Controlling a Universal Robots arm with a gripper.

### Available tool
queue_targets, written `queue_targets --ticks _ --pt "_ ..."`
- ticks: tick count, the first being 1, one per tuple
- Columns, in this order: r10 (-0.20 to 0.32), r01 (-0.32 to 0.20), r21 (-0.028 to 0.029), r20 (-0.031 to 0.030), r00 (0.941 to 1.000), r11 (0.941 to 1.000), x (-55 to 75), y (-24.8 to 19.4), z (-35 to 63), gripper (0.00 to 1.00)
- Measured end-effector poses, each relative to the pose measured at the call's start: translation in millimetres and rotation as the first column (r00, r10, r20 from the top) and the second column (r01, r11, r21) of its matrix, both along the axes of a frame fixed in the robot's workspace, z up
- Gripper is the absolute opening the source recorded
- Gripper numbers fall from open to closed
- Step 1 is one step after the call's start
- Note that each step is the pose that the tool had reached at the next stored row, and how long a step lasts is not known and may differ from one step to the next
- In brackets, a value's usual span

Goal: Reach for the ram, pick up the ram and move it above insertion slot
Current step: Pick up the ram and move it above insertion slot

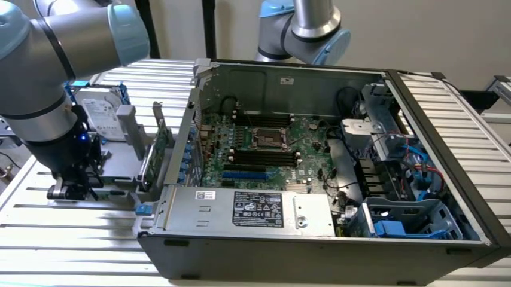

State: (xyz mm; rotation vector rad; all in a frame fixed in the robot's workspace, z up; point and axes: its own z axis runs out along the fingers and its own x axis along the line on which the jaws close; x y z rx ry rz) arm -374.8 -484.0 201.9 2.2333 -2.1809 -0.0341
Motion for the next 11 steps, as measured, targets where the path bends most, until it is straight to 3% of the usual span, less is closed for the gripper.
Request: queue_targets --ticks 4,11 --pt "0.003 -0.003 0.0028 -0.0015 1.0 1.0 0.0 0.6 -1.3 0.36" --pt "0.007 -0.007 0.0056 -0.012 0.9999 1.0 -0.3 1.7 -3.3 0.36"
